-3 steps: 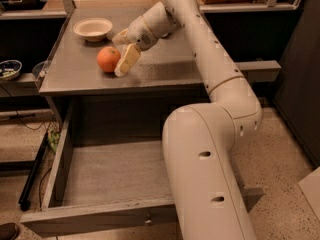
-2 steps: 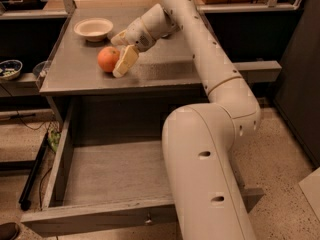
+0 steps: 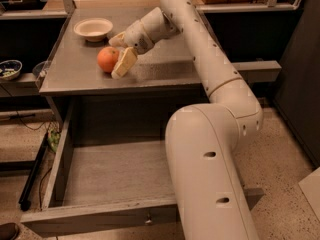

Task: Place orange into top drawer

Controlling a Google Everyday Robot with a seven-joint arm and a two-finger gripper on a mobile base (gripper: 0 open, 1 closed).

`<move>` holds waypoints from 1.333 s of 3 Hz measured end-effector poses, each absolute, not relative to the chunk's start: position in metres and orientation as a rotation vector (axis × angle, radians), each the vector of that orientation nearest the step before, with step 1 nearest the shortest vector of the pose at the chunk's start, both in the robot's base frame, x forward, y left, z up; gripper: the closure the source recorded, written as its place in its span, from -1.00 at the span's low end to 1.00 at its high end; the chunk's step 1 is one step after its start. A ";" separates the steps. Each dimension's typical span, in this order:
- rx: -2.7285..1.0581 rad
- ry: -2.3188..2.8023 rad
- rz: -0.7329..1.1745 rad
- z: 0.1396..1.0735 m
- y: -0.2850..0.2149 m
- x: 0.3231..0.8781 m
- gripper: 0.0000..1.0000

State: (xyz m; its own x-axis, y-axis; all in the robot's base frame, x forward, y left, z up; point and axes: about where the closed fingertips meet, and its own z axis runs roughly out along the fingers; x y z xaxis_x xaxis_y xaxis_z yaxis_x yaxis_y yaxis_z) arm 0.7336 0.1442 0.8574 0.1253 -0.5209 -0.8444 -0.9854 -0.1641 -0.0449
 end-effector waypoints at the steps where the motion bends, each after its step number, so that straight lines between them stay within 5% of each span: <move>1: -1.757 1.455 0.973 0.847 0.147 0.728 -1.00; 4: -1.752 1.404 0.997 0.845 0.165 0.727 -1.00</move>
Offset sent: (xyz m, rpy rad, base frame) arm -0.0144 -0.0046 -0.0152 0.0268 0.0377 0.0135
